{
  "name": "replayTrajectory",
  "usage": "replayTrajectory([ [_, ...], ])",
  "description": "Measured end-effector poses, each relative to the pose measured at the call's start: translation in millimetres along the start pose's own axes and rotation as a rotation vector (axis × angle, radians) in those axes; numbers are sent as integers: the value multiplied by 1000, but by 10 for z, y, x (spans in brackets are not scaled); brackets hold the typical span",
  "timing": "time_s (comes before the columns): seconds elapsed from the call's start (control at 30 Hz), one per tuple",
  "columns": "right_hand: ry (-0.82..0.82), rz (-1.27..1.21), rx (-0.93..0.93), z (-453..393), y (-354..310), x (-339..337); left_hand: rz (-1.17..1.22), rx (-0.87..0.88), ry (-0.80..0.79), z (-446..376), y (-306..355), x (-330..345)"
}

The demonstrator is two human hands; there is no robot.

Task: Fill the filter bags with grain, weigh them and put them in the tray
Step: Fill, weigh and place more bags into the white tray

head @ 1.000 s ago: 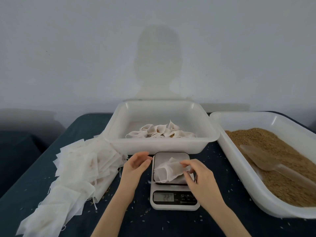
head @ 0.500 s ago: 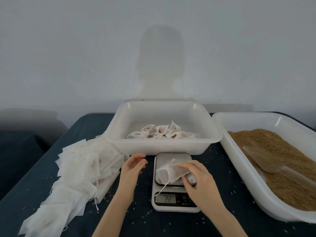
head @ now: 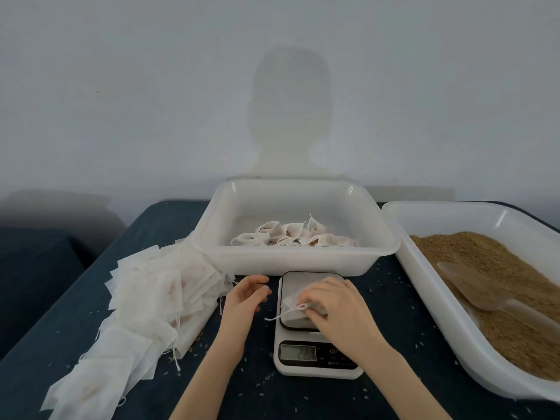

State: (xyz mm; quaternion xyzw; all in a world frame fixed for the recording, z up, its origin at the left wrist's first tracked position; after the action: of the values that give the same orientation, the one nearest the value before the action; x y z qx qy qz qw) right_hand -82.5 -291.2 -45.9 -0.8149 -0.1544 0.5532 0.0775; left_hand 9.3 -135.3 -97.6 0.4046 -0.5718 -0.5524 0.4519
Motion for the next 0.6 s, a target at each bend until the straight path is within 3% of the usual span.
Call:
replayTrajectory([
  [0.23, 51, -375, 249, -254, 159, -283, -1, -9, -18, 3, -13, 11],
  [0.4, 219, -650, 315, -616, 217, -635, 19, -16, -27, -1, -7, 15],
  [0.53, 398, -663, 321, -1023, 315, -831, 6, -27, -39, -1, -12, 21],
  [0.6, 405, -552, 316, -1187, 332, -784, -1, -37, -43, 3, -15, 24],
])
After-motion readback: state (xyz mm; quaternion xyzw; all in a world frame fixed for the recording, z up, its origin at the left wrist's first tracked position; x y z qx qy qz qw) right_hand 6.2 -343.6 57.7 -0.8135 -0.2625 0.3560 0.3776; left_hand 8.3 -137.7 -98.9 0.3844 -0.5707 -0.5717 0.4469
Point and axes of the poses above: each hand's wrist, its own z-axis away from the middle knuckle, its own x-axis out of the palm, y = z × x, the point moved 4 cm from there along -z, towards the middle knuckle
